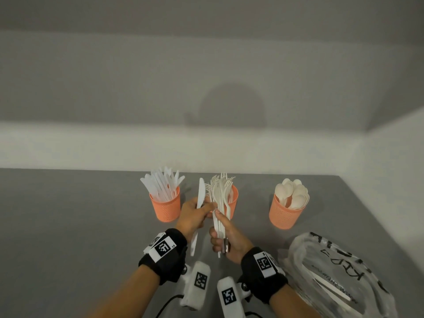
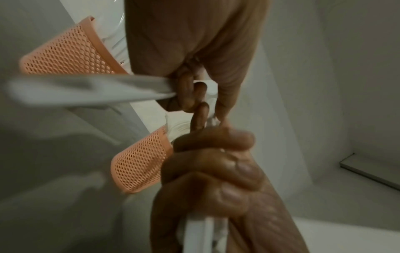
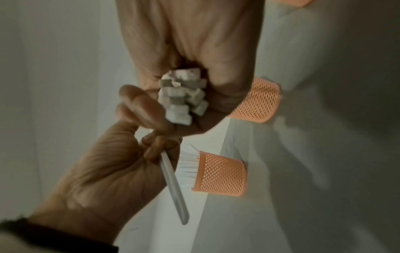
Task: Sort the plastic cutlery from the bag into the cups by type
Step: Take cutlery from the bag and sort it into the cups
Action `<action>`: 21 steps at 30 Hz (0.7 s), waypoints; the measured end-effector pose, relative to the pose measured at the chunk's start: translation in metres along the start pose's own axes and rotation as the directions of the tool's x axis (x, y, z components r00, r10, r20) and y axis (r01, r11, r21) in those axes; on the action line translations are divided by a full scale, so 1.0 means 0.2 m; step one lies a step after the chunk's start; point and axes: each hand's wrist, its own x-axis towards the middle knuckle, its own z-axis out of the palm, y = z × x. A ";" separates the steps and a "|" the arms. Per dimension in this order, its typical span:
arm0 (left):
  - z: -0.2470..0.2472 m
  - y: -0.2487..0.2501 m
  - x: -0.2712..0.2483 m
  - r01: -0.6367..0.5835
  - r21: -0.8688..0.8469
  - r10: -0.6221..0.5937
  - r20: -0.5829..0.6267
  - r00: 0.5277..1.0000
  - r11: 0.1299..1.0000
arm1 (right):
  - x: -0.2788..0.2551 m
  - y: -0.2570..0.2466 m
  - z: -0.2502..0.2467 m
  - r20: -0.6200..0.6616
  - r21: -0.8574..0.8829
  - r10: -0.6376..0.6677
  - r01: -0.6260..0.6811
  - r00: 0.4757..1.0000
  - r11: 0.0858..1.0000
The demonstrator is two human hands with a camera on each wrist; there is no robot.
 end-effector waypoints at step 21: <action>-0.21 0.00 0.09 -0.058 -0.195 0.002 -0.275 0.961 0.979 | 0.07 0.01 -0.01 -0.167 -0.197 -0.078 0.044 0.983 0.979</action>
